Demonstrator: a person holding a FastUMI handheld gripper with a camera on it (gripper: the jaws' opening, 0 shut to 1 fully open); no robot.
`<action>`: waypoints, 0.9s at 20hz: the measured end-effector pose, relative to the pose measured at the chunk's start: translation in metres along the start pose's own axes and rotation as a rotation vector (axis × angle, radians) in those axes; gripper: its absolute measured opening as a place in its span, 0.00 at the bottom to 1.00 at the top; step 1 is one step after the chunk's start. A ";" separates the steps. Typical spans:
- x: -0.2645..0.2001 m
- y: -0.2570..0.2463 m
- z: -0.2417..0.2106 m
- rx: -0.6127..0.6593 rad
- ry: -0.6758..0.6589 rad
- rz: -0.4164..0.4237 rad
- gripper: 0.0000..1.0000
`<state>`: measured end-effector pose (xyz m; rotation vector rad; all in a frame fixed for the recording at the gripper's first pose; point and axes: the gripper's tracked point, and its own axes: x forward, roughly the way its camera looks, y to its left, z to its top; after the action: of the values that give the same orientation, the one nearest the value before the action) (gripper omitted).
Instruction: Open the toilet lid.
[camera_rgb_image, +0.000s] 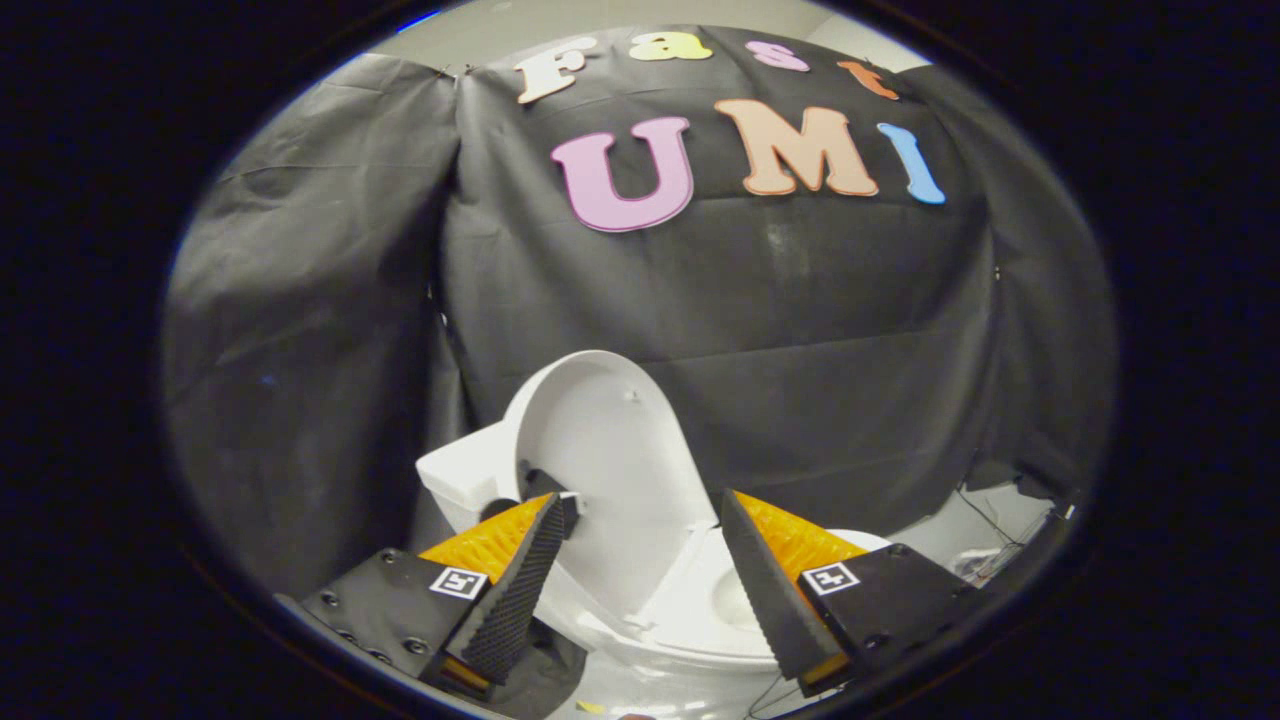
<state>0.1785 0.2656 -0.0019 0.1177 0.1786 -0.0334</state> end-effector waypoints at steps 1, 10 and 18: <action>-0.008 -0.015 -0.003 -0.006 0.000 -0.016 0.98; -0.049 -0.102 -0.044 -0.264 0.034 0.031 0.99; -0.055 -0.169 -0.036 -0.137 -0.010 -0.125 0.99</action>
<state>0.1111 0.1035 -0.0468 -0.0307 0.1775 -0.1455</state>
